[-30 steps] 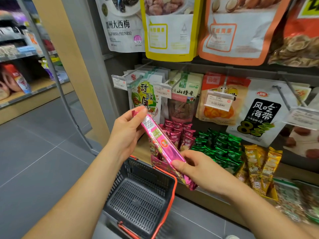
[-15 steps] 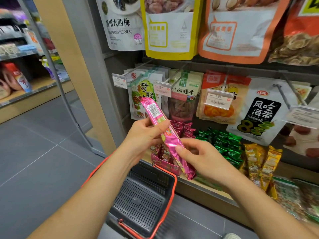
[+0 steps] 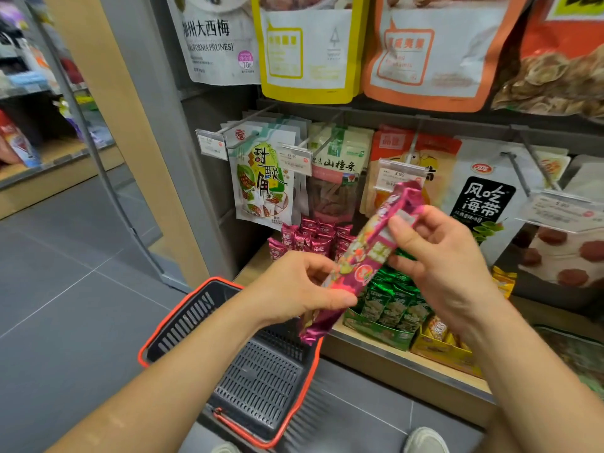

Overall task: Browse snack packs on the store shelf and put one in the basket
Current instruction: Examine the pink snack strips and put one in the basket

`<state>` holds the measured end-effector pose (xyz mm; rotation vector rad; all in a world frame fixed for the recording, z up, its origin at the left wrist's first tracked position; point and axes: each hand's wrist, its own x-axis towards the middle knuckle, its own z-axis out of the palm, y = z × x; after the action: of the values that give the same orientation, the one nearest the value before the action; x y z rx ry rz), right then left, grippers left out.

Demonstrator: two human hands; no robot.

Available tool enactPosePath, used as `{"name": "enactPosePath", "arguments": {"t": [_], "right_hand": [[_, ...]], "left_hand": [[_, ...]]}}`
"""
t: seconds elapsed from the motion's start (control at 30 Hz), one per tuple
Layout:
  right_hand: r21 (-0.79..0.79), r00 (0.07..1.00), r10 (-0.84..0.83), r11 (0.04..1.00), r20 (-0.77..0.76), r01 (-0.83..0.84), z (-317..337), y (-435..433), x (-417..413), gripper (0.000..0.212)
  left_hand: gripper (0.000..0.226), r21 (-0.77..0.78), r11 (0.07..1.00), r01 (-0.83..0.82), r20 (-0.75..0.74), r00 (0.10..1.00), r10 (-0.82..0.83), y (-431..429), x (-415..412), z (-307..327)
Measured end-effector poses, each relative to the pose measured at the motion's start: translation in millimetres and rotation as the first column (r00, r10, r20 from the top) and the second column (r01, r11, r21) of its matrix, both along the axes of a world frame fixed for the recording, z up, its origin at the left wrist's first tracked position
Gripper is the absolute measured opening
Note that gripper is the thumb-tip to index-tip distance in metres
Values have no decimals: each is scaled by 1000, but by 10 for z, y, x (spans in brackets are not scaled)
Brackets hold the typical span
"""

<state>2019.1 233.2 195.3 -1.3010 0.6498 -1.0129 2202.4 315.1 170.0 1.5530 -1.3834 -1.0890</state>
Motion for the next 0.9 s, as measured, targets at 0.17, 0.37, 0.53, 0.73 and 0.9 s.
{"name": "enactPosePath", "arguments": {"t": [0.17, 0.37, 0.53, 0.73, 0.9], "right_hand": [[87, 994, -23, 996, 111, 13, 79, -58, -206, 38], [173, 988, -7, 985, 157, -21, 87, -124, -369, 25], [242, 997, 72, 968, 20, -74, 107, -174, -486, 40], [311, 957, 185, 944, -224, -110, 66, -153, -548, 45], [225, 974, 6, 973, -227, 47, 5, -226, -615, 35]], "left_hand": [[29, 45, 994, 97, 40, 994, -99, 38, 107, -52], [38, 6, 997, 72, 79, 994, -72, 98, 214, -40], [41, -44, 998, -40, 287, 957, 51, 115, 292, 4], [41, -114, 984, -136, 554, 813, 177, 81, 346, 8], [42, 50, 995, -84, 1, 996, 84, 63, 482, 12]]}}
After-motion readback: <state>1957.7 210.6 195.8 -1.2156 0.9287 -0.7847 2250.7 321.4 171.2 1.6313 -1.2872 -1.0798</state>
